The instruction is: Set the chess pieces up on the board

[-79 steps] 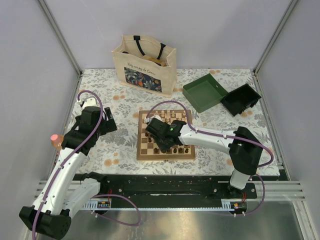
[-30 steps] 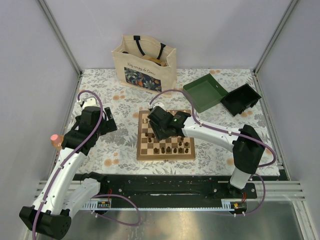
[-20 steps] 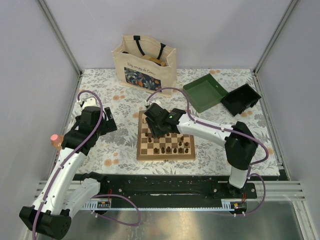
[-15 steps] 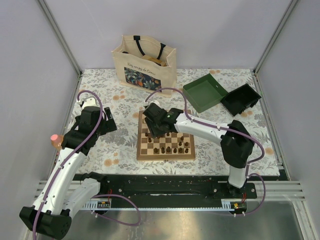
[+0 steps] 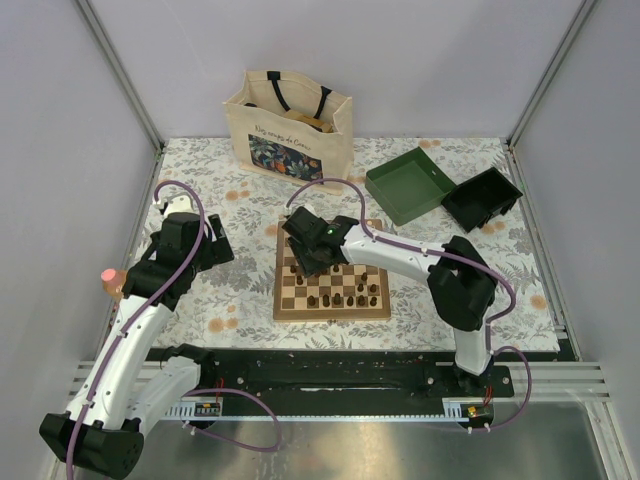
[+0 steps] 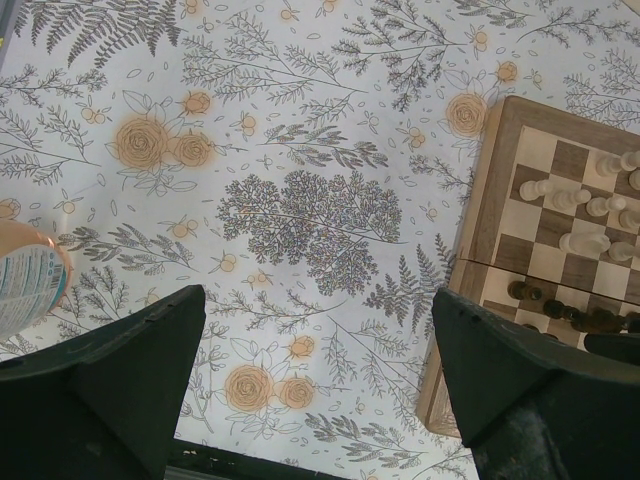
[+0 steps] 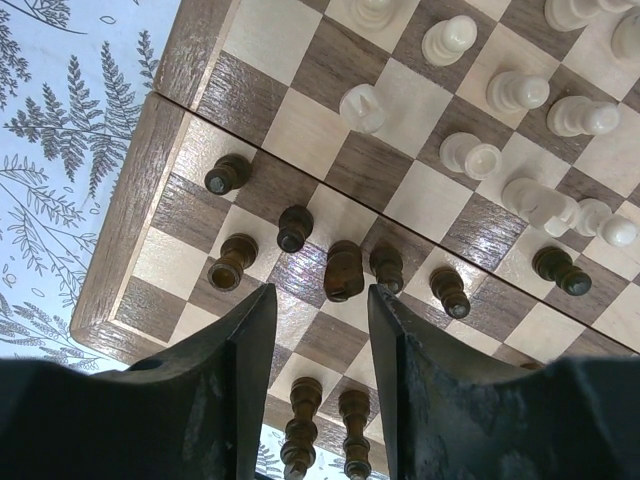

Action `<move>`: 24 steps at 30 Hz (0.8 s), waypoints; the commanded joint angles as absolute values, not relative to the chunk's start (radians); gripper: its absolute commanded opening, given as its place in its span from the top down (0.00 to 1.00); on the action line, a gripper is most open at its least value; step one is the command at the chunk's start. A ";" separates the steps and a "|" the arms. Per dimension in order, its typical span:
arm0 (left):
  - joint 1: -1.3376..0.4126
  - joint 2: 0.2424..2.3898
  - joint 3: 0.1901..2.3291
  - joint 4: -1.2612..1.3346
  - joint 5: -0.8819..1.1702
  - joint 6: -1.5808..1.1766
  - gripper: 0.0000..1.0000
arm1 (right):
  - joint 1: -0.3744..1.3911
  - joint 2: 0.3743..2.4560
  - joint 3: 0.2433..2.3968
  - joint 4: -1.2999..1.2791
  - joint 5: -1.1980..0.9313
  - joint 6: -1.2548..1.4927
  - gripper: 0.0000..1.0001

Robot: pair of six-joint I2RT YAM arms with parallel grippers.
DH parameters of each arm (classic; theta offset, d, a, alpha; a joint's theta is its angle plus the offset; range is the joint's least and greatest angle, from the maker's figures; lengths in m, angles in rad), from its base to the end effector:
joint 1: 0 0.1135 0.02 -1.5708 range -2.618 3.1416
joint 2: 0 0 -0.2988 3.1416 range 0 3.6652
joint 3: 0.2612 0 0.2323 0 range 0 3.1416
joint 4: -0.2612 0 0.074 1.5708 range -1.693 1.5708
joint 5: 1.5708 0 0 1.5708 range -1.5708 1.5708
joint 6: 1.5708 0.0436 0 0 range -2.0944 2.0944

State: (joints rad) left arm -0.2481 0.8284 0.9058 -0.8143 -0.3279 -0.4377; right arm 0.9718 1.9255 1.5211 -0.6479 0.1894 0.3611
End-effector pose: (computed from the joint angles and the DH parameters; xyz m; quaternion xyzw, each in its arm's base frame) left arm 0.1222 -0.0165 0.3334 -0.1512 0.8918 0.0062 0.4265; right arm 0.2388 0.3353 0.2591 -0.2662 0.9250 0.0859 0.2571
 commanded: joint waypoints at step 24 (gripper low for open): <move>-0.238 0.824 0.900 -0.779 -0.310 -0.428 0.01 | 0.957 1.971 1.582 -0.657 0.207 0.327 0.59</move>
State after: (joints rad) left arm -0.2428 0.8284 0.9058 -0.8143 -0.3180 -0.4374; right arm 0.9665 1.9652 1.5444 -0.6533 0.1921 0.3412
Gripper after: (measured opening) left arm 0.988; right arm 0.437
